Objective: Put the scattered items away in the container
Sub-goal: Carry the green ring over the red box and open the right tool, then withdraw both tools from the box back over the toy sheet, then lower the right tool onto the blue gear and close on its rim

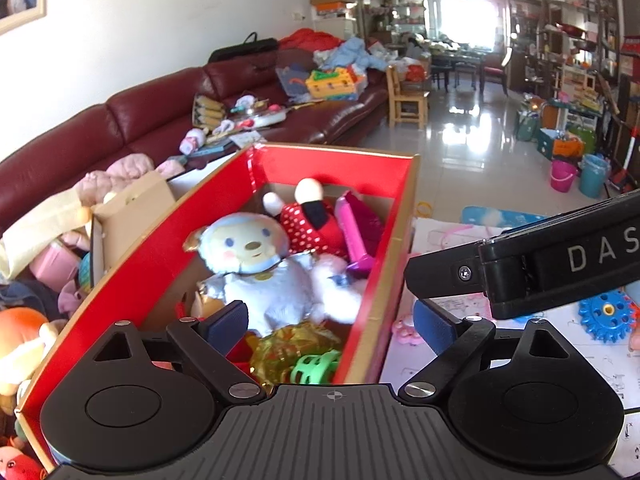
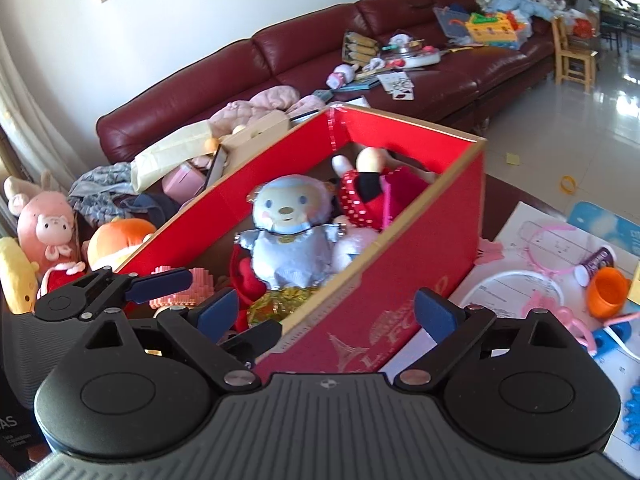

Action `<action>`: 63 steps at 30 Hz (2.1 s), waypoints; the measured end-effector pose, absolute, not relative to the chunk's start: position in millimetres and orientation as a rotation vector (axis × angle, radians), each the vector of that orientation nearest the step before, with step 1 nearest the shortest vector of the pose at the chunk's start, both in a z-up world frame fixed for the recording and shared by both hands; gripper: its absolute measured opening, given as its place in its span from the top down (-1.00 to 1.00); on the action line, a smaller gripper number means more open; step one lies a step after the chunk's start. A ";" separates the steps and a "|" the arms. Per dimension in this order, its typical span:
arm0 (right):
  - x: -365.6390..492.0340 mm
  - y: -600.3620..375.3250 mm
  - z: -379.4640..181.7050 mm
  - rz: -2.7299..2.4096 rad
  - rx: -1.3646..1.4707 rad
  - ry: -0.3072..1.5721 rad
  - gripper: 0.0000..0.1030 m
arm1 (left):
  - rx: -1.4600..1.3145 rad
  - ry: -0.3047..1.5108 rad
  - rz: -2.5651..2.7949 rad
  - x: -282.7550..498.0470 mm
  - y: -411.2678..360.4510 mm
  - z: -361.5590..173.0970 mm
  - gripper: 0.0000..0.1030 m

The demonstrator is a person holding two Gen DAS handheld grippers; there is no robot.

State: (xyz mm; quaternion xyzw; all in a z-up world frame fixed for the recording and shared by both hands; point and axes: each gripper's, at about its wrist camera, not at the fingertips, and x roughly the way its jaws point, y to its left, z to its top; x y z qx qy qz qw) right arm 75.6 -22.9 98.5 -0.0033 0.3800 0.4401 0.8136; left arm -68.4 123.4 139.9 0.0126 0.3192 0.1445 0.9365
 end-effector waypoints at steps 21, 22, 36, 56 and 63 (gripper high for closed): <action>119.3 -187.4 18.3 0.570 0.184 0.969 -0.87 | 0.178 0.743 0.061 -19.4 9.5 89.2 -0.89; 121.3 -197.6 11.1 0.542 0.199 0.983 -0.87 | 0.185 0.753 0.047 -16.3 3.7 82.1 -0.89; 136.9 -302.5 -59.4 0.238 0.358 1.126 -0.87 | 0.229 0.889 -0.131 18.2 -58.4 -4.0 -0.89; 245.6 -312.3 -83.6 0.110 0.263 1.055 -0.87 | 0.209 0.996 -0.159 52.0 -69.5 -46.5 -0.89; 255.8 -303.8 -101.8 0.133 0.215 1.063 -0.89 | 0.200 1.007 -0.146 54.5 -64.1 -51.9 -0.89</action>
